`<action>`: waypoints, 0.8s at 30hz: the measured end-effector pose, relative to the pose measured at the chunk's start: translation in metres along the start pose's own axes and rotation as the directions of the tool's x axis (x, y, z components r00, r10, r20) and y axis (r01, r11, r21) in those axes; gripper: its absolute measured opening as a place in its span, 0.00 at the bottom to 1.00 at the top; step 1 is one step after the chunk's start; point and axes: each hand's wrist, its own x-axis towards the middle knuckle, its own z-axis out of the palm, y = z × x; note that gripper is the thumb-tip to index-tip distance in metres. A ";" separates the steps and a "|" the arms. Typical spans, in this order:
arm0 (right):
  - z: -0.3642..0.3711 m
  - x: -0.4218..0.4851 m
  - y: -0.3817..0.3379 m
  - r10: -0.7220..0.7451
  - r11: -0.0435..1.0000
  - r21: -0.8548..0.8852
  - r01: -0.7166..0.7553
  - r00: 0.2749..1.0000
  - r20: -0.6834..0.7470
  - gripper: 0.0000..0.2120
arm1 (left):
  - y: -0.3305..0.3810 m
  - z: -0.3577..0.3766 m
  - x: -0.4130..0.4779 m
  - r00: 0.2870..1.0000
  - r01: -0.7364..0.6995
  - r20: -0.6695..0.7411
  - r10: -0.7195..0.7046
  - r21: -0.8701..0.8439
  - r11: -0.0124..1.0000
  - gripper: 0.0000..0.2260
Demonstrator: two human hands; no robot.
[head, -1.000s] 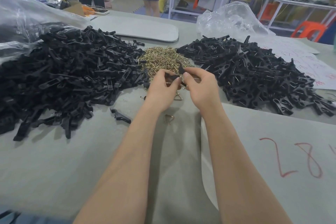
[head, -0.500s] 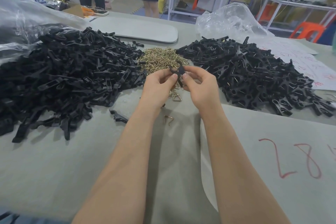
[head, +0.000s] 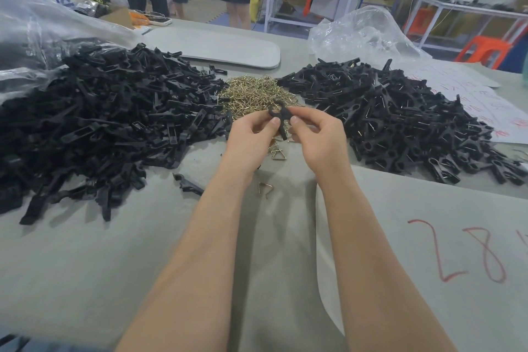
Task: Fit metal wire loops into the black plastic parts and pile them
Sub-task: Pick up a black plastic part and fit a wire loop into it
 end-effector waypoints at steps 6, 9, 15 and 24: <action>-0.004 -0.002 -0.003 0.035 0.996 0.086 -0.038 0.998 0.044 0.12 | 0.002 -0.001 -0.002 1.000 0.020 0.022 -0.017 -0.138 0.990 0.09; -0.006 -0.001 -0.008 0.165 0.944 0.269 -0.192 0.979 0.118 0.10 | 0.007 -0.002 -0.004 0.996 0.075 0.072 -0.057 -0.279 0.957 0.06; -0.007 -0.002 -0.014 0.257 0.846 0.415 -0.335 0.938 0.235 0.10 | 0.012 -0.002 -0.004 0.985 0.162 0.123 -0.124 -0.375 0.913 0.05; 0.010 -0.002 0.025 0.103 0.808 -0.586 0.057 0.966 0.236 0.19 | 0.014 -0.026 0.002 0.930 0.070 -0.095 -0.355 -0.903 0.424 0.05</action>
